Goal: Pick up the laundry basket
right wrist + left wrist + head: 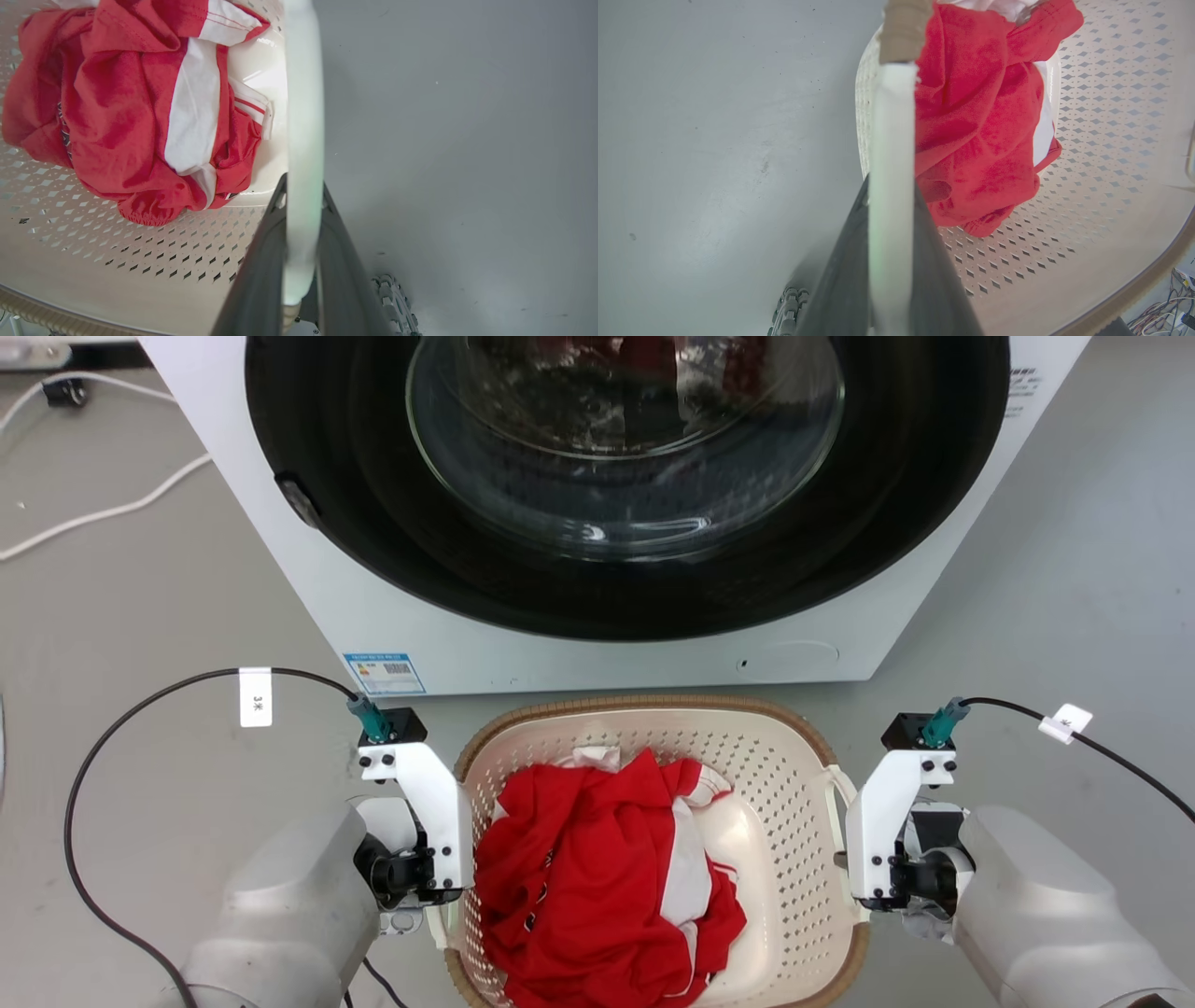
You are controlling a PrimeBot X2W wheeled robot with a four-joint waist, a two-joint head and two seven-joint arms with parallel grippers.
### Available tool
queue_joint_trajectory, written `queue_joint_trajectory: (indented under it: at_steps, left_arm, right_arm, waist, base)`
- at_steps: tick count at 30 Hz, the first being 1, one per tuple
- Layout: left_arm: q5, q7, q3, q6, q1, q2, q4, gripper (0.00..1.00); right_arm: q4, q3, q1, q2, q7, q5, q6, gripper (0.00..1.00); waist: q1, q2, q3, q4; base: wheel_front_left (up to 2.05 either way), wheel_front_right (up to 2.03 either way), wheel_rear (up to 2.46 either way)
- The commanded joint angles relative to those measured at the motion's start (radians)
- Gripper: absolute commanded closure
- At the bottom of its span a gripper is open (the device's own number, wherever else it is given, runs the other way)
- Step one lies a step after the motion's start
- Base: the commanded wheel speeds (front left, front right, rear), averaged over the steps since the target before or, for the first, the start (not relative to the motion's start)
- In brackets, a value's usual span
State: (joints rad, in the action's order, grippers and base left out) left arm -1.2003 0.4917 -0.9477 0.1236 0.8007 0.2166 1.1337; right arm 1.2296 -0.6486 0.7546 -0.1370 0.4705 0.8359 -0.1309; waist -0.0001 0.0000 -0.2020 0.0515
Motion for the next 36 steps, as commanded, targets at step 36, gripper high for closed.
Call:
queue_joint_trajectory:
  at_steps: [36]
  left_arm:
    - [-0.093, 0.055, -0.066, 0.013, -0.120, -0.059, 0.028, 1.00]
  right_arm:
    - [0.050, -0.008, -0.077, 0.026, 0.131, 0.056, 0.000, 1.00]
  waist:
    - [0.0001, 0.0000, 0.235, -0.004]
  base:
    - [0.00, 0.00, 0.00]
